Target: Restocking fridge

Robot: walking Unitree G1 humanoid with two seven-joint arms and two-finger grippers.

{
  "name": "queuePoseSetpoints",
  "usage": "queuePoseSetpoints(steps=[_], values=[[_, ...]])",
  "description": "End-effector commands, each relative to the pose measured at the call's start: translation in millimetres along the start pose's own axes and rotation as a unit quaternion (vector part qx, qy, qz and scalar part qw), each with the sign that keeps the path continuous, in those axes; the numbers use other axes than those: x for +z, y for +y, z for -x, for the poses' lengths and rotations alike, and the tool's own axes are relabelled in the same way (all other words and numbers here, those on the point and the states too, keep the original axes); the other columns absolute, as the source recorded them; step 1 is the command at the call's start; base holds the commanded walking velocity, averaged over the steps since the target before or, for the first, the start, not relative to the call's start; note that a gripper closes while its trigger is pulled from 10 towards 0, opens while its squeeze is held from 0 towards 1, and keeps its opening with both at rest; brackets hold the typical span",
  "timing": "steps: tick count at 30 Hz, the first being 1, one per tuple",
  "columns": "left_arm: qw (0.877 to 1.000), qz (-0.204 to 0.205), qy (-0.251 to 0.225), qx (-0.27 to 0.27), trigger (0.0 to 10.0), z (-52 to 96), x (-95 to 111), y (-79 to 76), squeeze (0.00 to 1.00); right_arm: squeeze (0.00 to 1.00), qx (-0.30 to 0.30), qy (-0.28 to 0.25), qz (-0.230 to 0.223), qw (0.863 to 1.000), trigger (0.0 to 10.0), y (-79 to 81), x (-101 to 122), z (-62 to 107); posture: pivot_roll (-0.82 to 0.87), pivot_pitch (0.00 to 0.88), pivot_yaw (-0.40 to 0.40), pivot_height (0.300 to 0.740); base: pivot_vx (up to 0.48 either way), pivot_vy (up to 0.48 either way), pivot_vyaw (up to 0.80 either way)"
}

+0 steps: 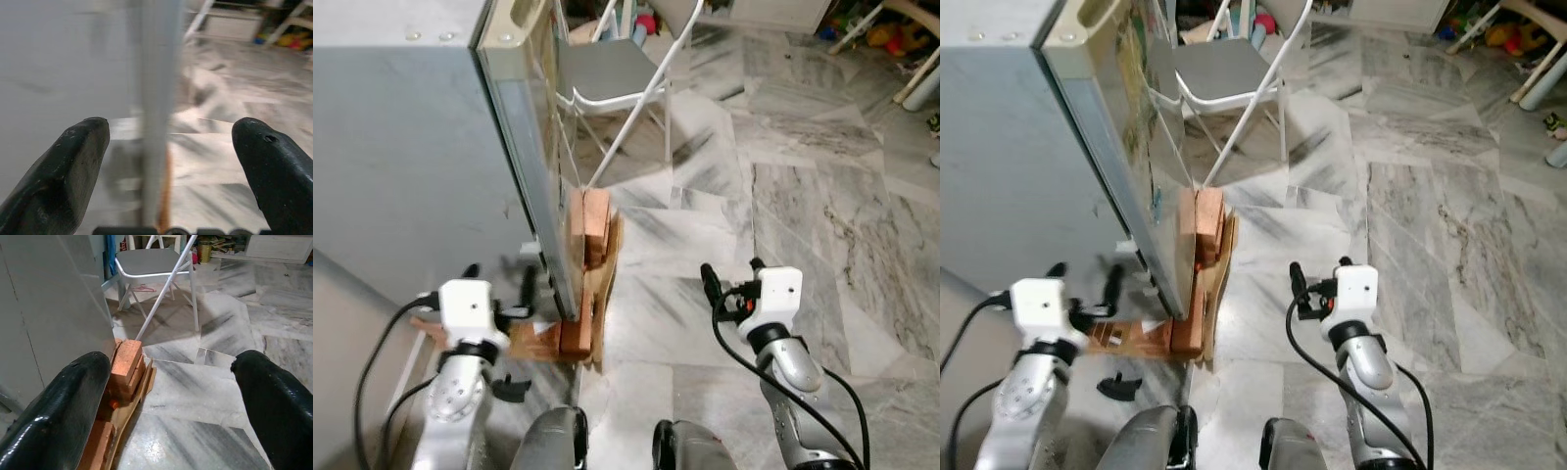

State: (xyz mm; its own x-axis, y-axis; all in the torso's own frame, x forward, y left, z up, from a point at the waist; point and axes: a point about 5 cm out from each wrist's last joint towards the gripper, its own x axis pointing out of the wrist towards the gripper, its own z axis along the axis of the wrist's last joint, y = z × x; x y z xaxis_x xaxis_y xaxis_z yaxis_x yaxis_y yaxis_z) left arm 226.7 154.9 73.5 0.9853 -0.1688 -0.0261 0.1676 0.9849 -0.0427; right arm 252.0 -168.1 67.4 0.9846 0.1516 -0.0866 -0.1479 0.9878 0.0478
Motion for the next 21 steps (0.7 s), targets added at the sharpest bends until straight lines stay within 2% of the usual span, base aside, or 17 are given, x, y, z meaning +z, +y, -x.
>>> queuePoseSetpoints(steps=[1, 2, 4, 10, 14, 17, 18, 19, 20, 21], values=[[1.000, 0.005, 0.004, -0.025, 10.0, 0.6, 2, -5.0, 0.00, 0.00, -0.006, 0.017, -0.010, 1.000, 10.0, -4.0, -6, 1.8, 0.09, 0.152, -0.042, 0.740, 0.000, 0.000, 0.00], [0.999, -0.014, 0.003, -0.040, 10.0, 0.4, 2, -8.7, 0.00, 0.00, -0.004, 0.019, -0.012, 1.000, 10.0, -3.8, -7, 1.1, 0.09, 0.153, -0.045, 0.740, 0.000, 0.000, 0.00], [0.999, -0.016, 0.004, -0.039, 10.0, -0.2, 1, -9.4, 0.00, 0.00, -0.003, 0.021, -0.014, 1.000, 10.0, -3.9, -8, 0.5, 0.10, 0.154, -0.048, 0.740, 0.000, 0.000, 0.00], [1.000, 0.002, 0.006, -0.002, 10.0, -6.5, 1, -1.3, 0.00, 0.00, 0.006, 0.025, -0.021, 0.999, 10.0, -1.8, -9, -0.9, 0.09, 0.161, -0.050, 0.740, 0.000, 0.000, 0.00], [1.000, 0.014, -0.018, 0.013, 10.0, -27.1, 13, 7.8, 0.00, 0.00, 0.011, 0.020, -0.023, 0.999, 10.0, 0.3, -5, -2.5, 0.08, 0.166, -0.054, 0.740, 0.000, 0.000, 0.00], [1.000, 0.015, -0.023, 0.012, 10.0, -33.1, 16, 9.0, 0.00, 0.00, 0.012, 0.018, -0.023, 0.999, 10.0, 0.8, -4, -3.3, 0.07, 0.174, -0.054, 0.740, 0.000, 0.000, 0.00], [0.999, 0.017, -0.030, 0.010, 10.0, -45.3, 20, 10.3, 0.00, 0.00, 0.014, 0.017, -0.024, 0.999, 10.0, 2.0, -4, -4.1, 0.06, 0.178, -0.048, 0.740, 0.000, 0.000, 0.00], [0.999, 0.017, -0.030, 0.010, 10.0, -45.3, 20, 10.3, 0.00, 0.00, 0.014, 0.017, -0.024, 0.999, 10.0, 2.0, -4, -4.1, 0.06, 0.178, -0.048, 0.740, 0.000, 0.000, 0.00], [0.999, 0.017, -0.036, 0.003, 10.0, -56.2, 25, 9.9, 0.00, 0.00, 0.016, 0.015, -0.025, 0.999, 10.0, 3.2, -3, -4.9, 0.05, 0.183, -0.042, 0.740, 0.000, 0.000, 0.00], [0.999, 0.016, -0.037, 0.001, 10.0, -58.7, 26, 9.6, 0.00, 0.00, 0.017, 0.015, -0.026, 0.999, 10.0, 3.6, -2, -5.1, 0.05, 0.185, -0.041, 0.740, 0.000, 0.000, 0.00]])
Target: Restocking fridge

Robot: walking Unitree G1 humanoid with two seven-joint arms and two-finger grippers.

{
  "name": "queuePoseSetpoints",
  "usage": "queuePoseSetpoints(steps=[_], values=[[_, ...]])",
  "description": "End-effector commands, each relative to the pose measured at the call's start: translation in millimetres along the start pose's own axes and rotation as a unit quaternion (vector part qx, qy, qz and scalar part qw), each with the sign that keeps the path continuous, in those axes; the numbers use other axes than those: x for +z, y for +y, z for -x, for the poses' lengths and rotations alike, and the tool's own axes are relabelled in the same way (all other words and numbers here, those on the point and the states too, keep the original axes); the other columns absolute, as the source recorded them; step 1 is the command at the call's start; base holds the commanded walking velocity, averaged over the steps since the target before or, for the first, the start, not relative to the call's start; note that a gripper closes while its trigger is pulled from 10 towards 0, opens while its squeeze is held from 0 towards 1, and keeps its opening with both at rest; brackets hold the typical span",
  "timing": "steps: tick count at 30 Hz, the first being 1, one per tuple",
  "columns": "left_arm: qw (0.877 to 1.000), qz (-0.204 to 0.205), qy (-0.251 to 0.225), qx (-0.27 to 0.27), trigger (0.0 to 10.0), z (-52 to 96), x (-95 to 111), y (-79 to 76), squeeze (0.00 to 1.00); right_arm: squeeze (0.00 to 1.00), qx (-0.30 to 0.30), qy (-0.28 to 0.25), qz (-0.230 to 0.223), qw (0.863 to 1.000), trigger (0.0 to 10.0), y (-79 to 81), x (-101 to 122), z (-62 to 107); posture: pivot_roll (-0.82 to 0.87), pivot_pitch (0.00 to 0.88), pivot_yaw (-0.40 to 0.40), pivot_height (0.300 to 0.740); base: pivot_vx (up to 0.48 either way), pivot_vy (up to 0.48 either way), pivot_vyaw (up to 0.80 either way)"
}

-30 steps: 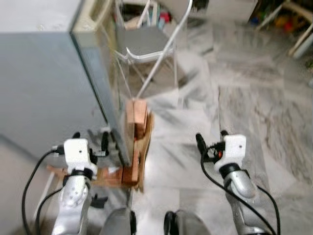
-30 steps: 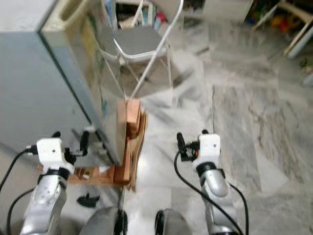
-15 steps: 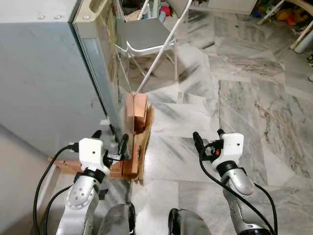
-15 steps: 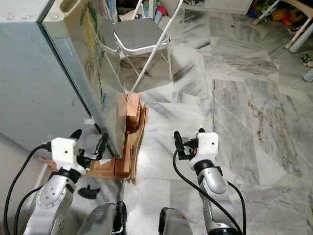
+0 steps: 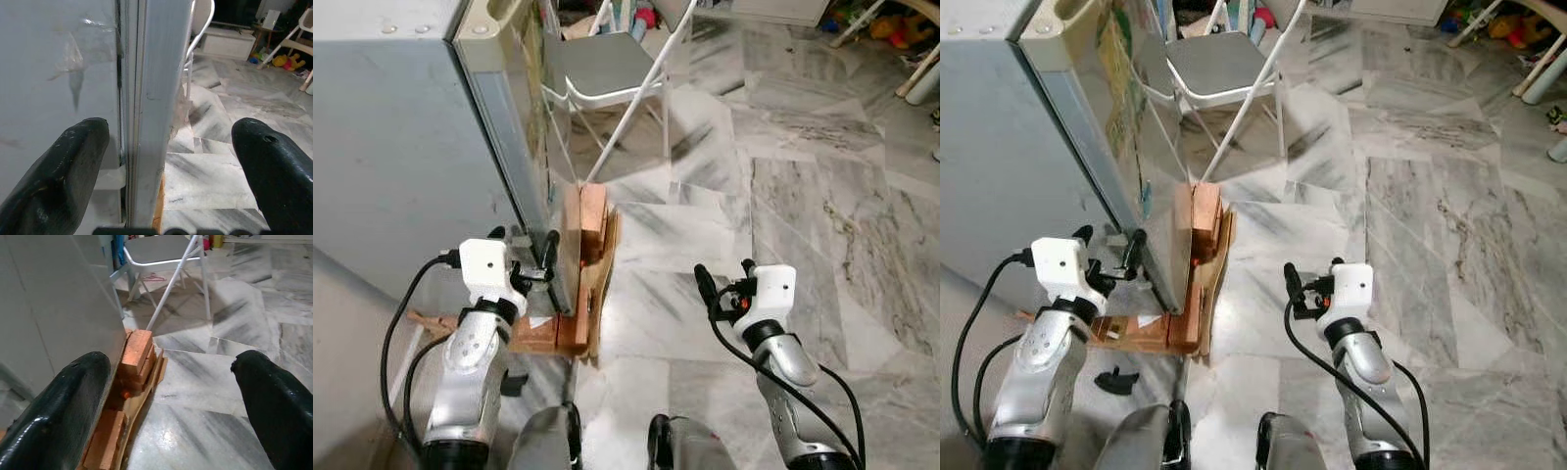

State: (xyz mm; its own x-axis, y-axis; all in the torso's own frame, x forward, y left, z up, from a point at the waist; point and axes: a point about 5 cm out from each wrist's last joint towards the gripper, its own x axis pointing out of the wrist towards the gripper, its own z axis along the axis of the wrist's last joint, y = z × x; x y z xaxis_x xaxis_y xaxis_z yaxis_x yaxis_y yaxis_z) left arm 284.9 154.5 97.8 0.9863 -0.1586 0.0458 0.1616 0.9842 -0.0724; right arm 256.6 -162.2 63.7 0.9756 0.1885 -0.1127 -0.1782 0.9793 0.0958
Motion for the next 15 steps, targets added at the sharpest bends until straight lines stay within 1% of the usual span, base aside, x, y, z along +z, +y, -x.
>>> queuePoseSetpoints(steps=[1, 5, 8, 11, 14, 15], values=[[1.000, 0.003, -0.003, -0.009, 10.0, -6.5, 2, -0.5, 0.00, 0.00, 0.000, 0.000, -0.005, 1.000, 10.0, -0.7, 1, 0.5, 0.04, 0.185, -0.036, 0.740, 0.000, 0.000, 0.00], [1.000, 0.005, -0.005, -0.022, 10.0, -10.5, 3, -4.8, 0.00, 0.00, -0.002, 0.000, -0.005, 1.000, 10.0, -1.0, 1, 0.5, 0.04, 0.188, -0.033, 0.740, 0.000, 0.000, 0.00], [1.000, 0.010, -0.006, -0.021, 10.0, -11.5, 3, -7.0, 0.00, 0.00, -0.002, 0.000, -0.006, 1.000, 10.0, -1.2, 2, 0.4, 0.04, 0.192, -0.034, 0.740, 0.000, 0.000, 0.00], [1.000, 0.008, -0.008, -0.020, 10.0, -13.7, 1, -8.3, 0.00, 0.00, -0.001, 0.001, -0.006, 1.000, 10.0, -1.7, 2, -0.1, 0.04, 0.193, -0.038, 0.740, 0.000, 0.000, 0.00], [1.000, -0.005, -0.014, 0.000, 10.0, -20.4, 2, -6.1, 0.00, 0.00, 0.000, 0.002, -0.006, 1.000, 10.0, -1.9, 2, -1.0, 0.04, 0.193, -0.043, 0.740, 0.000, 0.000, 0.00], [1.000, -0.018, -0.015, 0.020, 10.0, -24.4, 3, -3.2, 0.00, 0.00, 0.001, 0.002, -0.005, 1.000, 10.0, -1.7, 2, -1.4, 0.04, 0.193, -0.043, 0.740, 0.000, 0.000, 0.00]])
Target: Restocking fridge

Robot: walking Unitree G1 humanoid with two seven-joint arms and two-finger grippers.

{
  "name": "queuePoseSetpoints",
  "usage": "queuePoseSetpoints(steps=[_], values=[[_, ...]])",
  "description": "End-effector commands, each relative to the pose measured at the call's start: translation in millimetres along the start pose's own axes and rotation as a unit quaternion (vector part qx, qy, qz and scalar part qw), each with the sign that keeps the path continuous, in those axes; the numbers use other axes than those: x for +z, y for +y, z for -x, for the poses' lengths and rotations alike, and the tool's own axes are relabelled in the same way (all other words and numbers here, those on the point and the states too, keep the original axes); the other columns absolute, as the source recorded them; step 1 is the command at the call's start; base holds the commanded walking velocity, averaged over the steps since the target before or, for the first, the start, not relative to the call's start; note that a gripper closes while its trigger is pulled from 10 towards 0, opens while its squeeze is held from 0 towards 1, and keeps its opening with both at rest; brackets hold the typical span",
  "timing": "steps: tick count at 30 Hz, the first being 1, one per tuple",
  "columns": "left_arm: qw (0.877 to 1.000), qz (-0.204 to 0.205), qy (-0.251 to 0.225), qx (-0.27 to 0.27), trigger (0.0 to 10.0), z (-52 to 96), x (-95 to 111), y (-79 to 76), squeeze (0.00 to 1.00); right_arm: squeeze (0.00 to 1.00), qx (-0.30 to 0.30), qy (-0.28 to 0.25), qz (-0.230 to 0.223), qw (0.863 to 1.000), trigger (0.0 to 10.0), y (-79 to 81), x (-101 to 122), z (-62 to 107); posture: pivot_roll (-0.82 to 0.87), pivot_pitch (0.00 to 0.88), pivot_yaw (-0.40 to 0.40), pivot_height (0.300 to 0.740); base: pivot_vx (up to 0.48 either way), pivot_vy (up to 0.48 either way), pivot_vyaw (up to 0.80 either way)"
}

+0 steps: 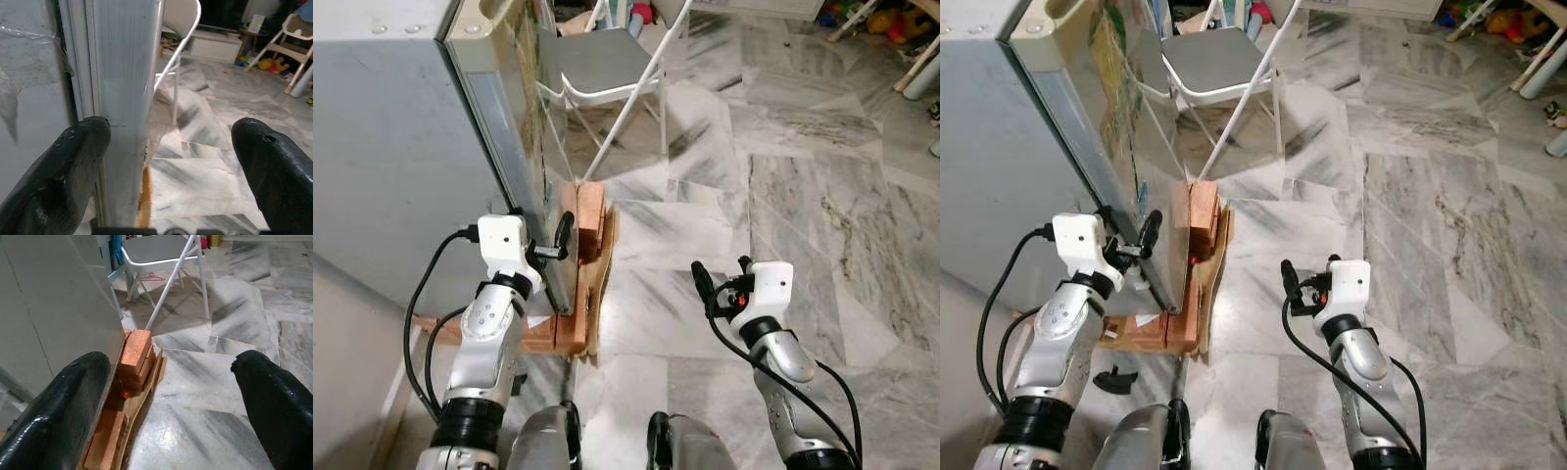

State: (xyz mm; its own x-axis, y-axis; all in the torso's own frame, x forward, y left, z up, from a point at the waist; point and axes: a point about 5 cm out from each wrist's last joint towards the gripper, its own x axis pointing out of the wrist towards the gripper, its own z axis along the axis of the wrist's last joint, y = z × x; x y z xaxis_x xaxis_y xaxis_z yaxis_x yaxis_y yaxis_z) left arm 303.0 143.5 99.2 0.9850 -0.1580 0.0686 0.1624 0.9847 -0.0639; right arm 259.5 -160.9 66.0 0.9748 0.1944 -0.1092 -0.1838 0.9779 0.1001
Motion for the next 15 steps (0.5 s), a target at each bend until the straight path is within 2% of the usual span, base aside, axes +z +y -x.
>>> queuePoseSetpoints(steps=[1, 3, 9, 12, 15], values=[[1.000, -0.012, -0.006, 0.027, 10.0, -7.5, 5, 5.8, 0.00, 0.00, -0.002, 0.003, -0.003, 1.000, 10.0, -2.6, -1, 1.3, 0.04, 0.191, -0.044, 0.740, 0.000, 0.000, 0.00], [0.999, -0.011, -0.012, 0.036, 10.0, -11.1, 8, 6.9, 0.00, 0.00, -0.001, 0.003, -0.003, 1.000, 10.0, -2.6, -1, 1.2, 0.04, 0.191, -0.044, 0.740, 0.000, 0.000, 0.00], [0.996, -0.045, -0.015, 0.082, 10.0, -22.9, 14, 16.3, 0.00, 0.00, -0.005, -0.001, 0.004, 1.000, 10.0, -3.4, 1, 1.7, 0.03, 0.185, -0.037, 0.740, 0.000, 0.000, 0.00], [0.996, -0.039, -0.024, 0.072, 10.0, -26.7, 19, 15.4, 0.00, 0.00, -0.004, -0.011, 0.015, 1.000, 10.0, -5.4, 8, 8.2, 0.03, 0.185, -0.033, 0.740, 0.000, 0.000, 0.00], [0.998, -0.032, -0.030, 0.044, 10.0, -33.0, 24, 5.8, 0.00, 0.00, -0.003, -0.004, 0.027, 1.000, 10.0, -10.7, 9, 21.0, 0.04, 0.181, -0.033, 0.740, 0.000, 0.000, 0.00]])
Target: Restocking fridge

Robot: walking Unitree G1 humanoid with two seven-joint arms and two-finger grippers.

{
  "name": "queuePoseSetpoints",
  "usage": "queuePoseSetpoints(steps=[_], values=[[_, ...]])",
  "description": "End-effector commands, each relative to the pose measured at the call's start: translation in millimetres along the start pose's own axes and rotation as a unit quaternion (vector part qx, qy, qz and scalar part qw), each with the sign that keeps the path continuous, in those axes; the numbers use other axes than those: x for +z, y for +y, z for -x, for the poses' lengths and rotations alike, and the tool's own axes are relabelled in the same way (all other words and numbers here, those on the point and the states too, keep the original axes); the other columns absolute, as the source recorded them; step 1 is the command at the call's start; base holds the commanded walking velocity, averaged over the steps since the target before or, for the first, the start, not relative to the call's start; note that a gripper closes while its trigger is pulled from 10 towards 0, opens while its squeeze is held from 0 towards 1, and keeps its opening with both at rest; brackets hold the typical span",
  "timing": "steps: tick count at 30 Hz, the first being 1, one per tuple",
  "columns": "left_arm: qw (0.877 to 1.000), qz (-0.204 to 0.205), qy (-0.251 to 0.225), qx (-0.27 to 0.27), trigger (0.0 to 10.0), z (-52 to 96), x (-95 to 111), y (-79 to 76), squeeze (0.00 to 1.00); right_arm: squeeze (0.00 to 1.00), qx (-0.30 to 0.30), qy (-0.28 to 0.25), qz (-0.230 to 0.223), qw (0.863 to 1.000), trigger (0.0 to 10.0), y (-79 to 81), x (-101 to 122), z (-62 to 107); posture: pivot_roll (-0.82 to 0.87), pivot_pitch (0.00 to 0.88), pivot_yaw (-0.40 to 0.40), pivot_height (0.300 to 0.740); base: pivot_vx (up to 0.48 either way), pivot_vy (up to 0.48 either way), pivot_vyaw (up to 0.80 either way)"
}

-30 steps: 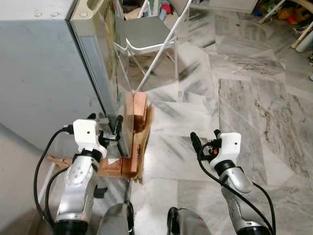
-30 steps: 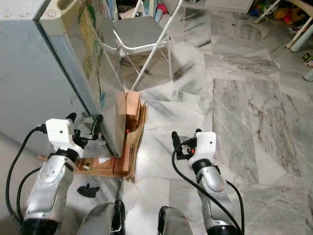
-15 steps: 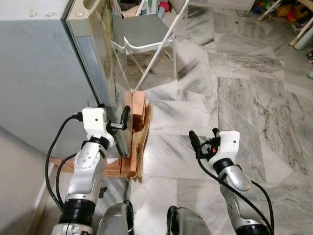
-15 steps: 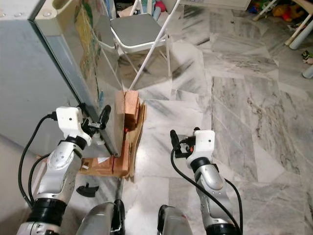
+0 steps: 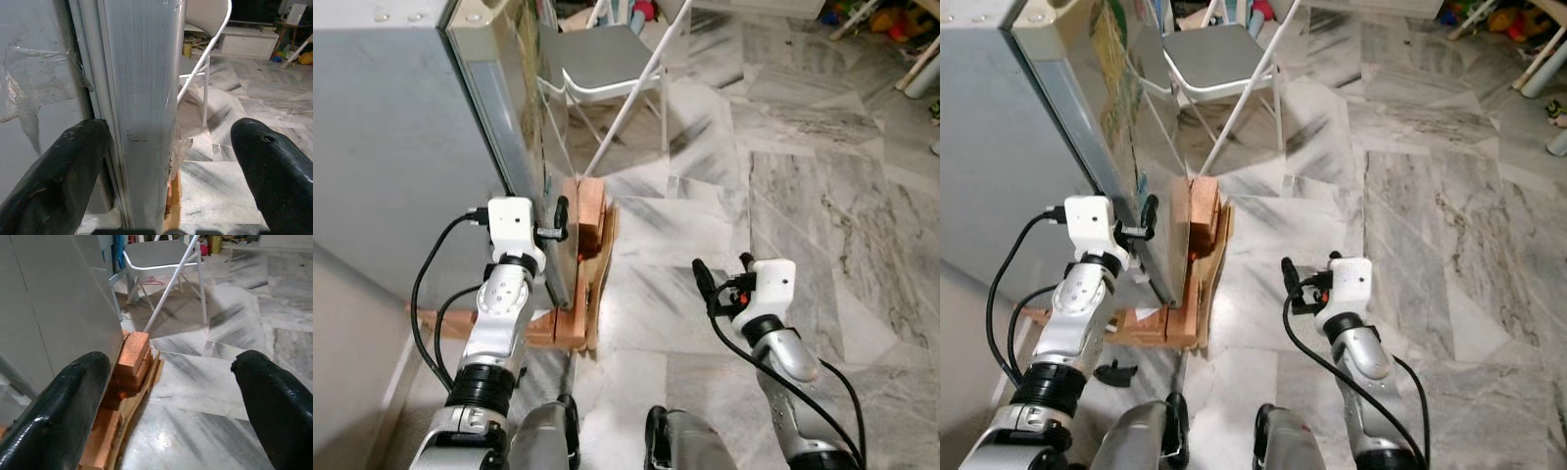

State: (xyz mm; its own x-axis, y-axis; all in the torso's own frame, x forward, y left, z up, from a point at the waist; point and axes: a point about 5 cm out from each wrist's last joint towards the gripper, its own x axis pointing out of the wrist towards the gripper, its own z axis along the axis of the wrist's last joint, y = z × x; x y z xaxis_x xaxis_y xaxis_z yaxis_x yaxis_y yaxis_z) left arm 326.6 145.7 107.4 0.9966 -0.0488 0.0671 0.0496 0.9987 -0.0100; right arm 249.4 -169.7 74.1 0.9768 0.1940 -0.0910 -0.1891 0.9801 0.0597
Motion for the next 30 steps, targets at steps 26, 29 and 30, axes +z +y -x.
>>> queuePoseSetpoints(steps=[26, 29, 30], values=[[0.957, 0.003, -0.066, -0.283, 10.0, 9.5, 33, -113.9, 0.00, 0.00, -0.002, 0.050, 0.030, 0.998, 10.0, -14.3, -18, 27.2, 0.05, 0.146, -0.033, 0.740, 0.000, 0.000, 0.00], [0.967, -0.009, -0.053, -0.249, 10.0, 11.7, 24, -91.0, 0.00, 0.00, -0.001, 0.049, 0.031, 0.998, 10.0, -13.9, -19, 26.8, 0.05, 0.145, -0.030, 0.740, 0.000, 0.000, 0.00], [0.974, -0.013, -0.043, -0.224, 10.0, 16.4, 17, -76.8, 0.00, 0.00, 0.000, 0.048, 0.032, 0.998, 10.0, -13.8, -20, 26.5, 0.05, 0.145, -0.028, 0.740, 0.000, -0.251, 0.00]])
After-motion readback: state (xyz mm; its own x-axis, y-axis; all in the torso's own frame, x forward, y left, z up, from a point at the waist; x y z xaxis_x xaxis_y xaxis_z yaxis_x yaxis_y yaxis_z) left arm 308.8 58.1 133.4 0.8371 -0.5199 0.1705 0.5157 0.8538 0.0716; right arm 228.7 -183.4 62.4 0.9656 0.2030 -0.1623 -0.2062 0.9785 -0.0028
